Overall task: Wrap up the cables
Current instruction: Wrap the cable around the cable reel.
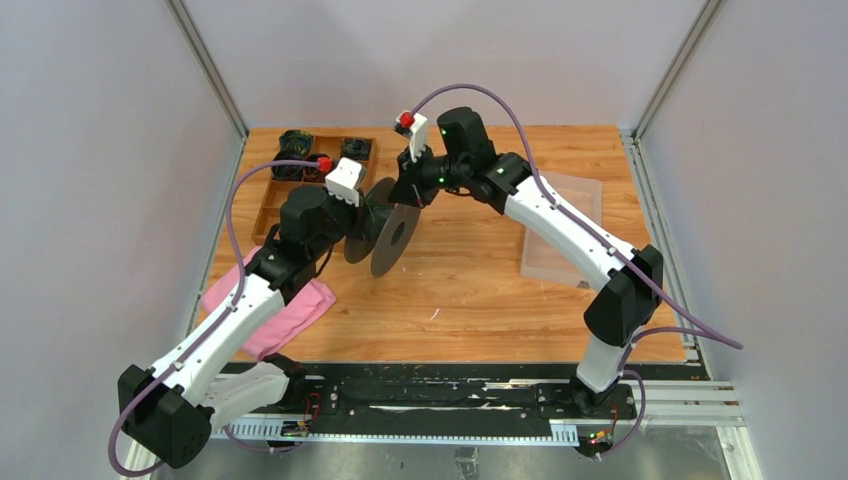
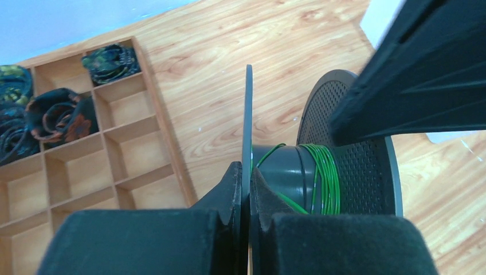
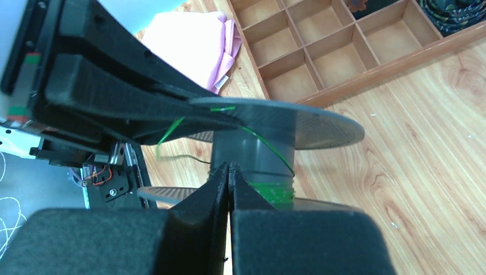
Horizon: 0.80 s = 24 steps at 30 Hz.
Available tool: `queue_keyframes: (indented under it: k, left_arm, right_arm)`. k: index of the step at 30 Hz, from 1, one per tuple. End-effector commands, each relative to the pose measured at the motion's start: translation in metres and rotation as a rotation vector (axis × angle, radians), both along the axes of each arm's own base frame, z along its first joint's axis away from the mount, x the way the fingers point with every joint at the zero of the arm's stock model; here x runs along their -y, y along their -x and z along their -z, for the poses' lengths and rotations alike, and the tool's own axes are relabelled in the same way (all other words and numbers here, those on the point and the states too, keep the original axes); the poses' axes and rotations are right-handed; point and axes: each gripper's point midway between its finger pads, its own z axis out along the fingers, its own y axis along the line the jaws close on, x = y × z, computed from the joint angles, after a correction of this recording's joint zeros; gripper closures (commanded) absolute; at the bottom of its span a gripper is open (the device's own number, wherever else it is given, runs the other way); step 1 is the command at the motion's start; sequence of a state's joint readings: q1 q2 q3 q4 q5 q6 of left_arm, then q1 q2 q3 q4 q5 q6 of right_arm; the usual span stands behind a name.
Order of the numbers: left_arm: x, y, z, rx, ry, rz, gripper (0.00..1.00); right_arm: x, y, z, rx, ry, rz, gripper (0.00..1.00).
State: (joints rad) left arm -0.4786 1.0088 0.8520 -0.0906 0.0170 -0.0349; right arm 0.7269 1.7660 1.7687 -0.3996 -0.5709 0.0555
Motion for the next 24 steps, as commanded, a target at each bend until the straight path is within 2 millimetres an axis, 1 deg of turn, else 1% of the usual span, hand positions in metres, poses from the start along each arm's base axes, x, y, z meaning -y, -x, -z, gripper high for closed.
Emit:
queue_keyframes:
  k: [1,3,6,9,13,17,20,23,24]
  left_arm:
    - [-0.02,-0.014,-0.047,0.143,0.071,-0.117,1.0]
    - [-0.02,-0.014,-0.047,0.148,0.073,-0.112,1.0]
    - [-0.02,-0.012,-0.047,0.152,0.068,-0.101,1.0]
    - [-0.018,-0.011,-0.047,0.15,0.068,-0.091,1.0]
    - [-0.019,-0.012,-0.047,0.142,0.077,-0.102,1.0]
    - [-0.023,-0.015,-0.044,0.11,0.093,-0.14,1.0]
    - [-0.029,-0.018,-0.042,0.084,0.108,-0.184,1.0]
    - [-0.031,-0.02,-0.042,0.057,0.132,-0.213,1.0]
    - [-0.031,-0.02,-0.042,0.046,0.14,-0.22,1.0]
  right_arm:
    - [0.009,0.009,-0.006,0.02,0.005,-0.018,0.99]
    - [0.008,0.009,-0.007,0.021,-0.016,-0.034,0.99]
    - [0.008,0.005,-0.004,0.021,-0.006,-0.02,0.99]
    - [0.007,0.005,-0.006,0.026,-0.008,-0.029,0.99]
    - [0.003,0.016,-0.014,0.031,-0.045,-0.099,0.99]
    - [0.003,0.019,-0.025,0.053,-0.059,-0.116,0.93]
    - [0.004,0.02,-0.032,0.077,-0.056,-0.12,0.87]
    - [0.001,0.029,-0.031,0.097,-0.049,-0.152,0.8]
    - [-0.001,0.034,-0.029,0.105,-0.043,-0.168,0.75]
